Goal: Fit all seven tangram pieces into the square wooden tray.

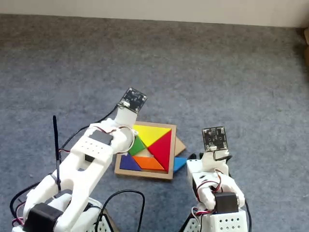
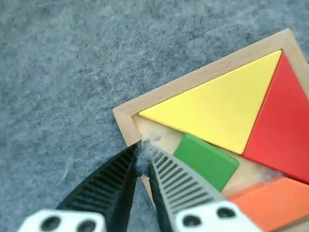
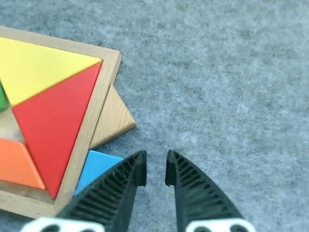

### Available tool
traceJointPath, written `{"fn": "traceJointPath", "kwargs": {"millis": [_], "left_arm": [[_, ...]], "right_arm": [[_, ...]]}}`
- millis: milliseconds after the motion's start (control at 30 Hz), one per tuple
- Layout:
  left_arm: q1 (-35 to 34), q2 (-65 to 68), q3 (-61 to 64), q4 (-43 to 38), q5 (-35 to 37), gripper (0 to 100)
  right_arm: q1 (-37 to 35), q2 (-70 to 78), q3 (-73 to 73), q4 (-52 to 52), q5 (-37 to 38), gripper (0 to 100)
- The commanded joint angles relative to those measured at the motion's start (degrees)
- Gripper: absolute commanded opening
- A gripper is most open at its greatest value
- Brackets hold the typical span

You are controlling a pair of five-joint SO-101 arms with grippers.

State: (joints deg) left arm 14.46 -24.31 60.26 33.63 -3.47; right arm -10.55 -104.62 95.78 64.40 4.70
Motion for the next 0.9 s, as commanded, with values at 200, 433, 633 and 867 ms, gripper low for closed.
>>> {"fn": "traceJointPath", "kwargs": {"millis": [200,433,633,867], "left_arm": [[4.9,-0.4,-0.2,6.8,-7.3,3],[7.3,-0.4,-0.4,10.3,-10.5,3],[7.5,-0.4,-4.8,13.8,-9.9,3],[7.6,0.0,-7.2,4.7,1.4,3]], "right_arm": [[0.7,-0.6,5.6,-0.9,-0.3,7.7],[0.7,-0.6,5.6,-0.9,-0.3,7.7],[0.7,-0.6,5.6,-0.9,-0.3,7.7],[0.7,-0.6,5.6,-0.9,-0.3,7.7]]}}
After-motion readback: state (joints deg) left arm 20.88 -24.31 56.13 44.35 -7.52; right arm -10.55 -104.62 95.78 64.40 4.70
